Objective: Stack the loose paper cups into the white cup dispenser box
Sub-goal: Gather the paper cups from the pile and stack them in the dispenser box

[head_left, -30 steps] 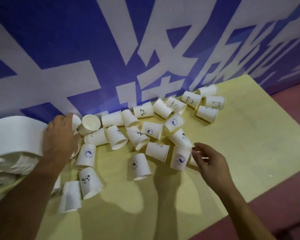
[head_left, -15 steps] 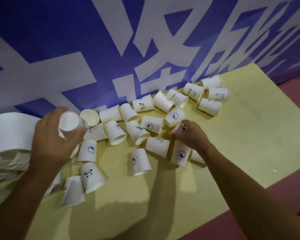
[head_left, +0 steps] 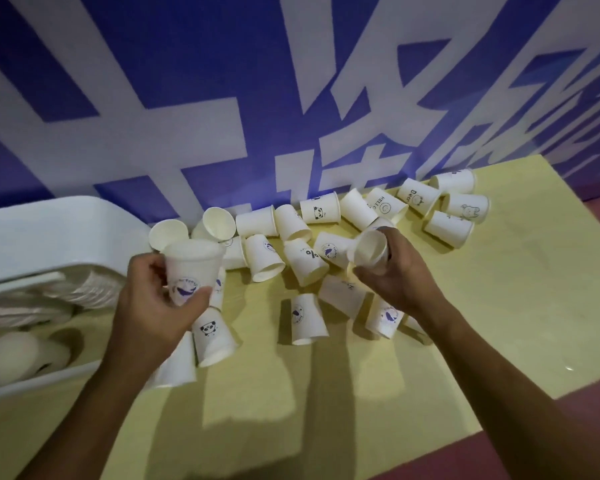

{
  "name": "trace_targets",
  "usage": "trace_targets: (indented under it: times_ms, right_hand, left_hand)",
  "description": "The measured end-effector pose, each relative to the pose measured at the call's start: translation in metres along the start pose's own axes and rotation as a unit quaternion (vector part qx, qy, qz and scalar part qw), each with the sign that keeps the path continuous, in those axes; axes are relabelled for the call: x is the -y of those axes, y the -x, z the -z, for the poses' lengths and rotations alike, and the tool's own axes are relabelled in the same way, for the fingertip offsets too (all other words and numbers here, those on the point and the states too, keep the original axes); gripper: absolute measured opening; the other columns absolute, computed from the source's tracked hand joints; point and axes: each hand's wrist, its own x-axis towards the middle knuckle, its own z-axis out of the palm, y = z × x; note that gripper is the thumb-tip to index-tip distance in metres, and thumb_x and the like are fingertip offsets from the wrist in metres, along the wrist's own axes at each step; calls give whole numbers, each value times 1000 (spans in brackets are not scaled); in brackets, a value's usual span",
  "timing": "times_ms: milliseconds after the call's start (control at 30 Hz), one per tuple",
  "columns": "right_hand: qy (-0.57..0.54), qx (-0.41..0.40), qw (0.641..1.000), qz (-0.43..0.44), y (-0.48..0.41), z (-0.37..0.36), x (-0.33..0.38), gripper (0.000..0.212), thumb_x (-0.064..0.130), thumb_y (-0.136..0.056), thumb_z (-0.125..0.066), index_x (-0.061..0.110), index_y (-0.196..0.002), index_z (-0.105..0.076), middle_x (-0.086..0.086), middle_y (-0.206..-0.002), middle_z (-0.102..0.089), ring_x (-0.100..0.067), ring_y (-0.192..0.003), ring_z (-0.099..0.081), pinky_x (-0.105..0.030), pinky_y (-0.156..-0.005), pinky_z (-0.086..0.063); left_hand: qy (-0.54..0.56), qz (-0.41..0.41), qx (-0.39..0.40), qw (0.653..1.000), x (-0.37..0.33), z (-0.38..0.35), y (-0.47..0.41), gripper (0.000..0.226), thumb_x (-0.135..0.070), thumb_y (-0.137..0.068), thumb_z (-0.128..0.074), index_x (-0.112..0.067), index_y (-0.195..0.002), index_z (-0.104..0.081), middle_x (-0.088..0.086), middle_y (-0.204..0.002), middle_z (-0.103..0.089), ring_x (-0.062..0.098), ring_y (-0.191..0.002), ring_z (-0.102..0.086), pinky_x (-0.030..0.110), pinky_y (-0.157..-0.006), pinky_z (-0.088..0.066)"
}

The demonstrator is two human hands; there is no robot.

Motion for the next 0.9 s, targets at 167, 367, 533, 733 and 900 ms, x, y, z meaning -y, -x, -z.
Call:
trace_targets:
  times_ms: [167, 367, 533, 733, 900]
  right_hand:
    - [-108, 18, 993, 54, 23, -16, 106, 64, 35, -80, -88, 30, -132, -51, 35, -116, -53, 11, -106, -53, -6, -78, -43]
    - [-160, 53, 979, 111, 78, -78, 226, 58, 47, -84, -82, 51, -128, -45, 37, -123, -54, 4, -111, -57, -13, -81, -47]
    - [-192, 78, 971, 115, 125, -150, 309, 56, 38, -83, -81, 39, -132, -53, 27, -124, -59, -5, -114, -61, -34, -91, -55]
    - [-213, 97, 965, 119, 153, -230, 381, 64, 48, -78, -81, 30, -134, -54, 17, -124, -65, -12, -114, -65, -35, -95, -56]
    - [-211, 88, 969, 95, 154, -257, 399, 68, 54, -76, -79, 36, -136, -52, 26, -124, -64, -4, -113, -65, -27, -96, -55]
  left_hand:
    - [85, -19, 37, 995, 24, 57, 27, 76, -39, -66, -82, -37, -136, -53, 2, -130, -67, 28, -118, -66, 58, -100, -54]
    - [91, -31, 29, 995, 74, 160, 76, 79, -37, -65, -82, -47, -136, -49, -12, -137, -61, 16, -123, -64, 33, -95, -57]
    - [21, -31, -9, 999, 128, 251, 116, 81, -26, -68, -88, -45, -136, -47, -26, -134, -54, 2, -123, -57, 15, -89, -51]
    - [-2, -30, -35, 999, 178, 321, 119, 84, -13, -71, -94, -44, -136, -50, -31, -130, -60, -5, -122, -57, 5, -94, -41]
    - [-4, -22, -63, 998, 185, 320, 94, 83, -21, -72, -94, -37, -139, -49, -29, -128, -57, -19, -115, -50, -1, -88, -38]
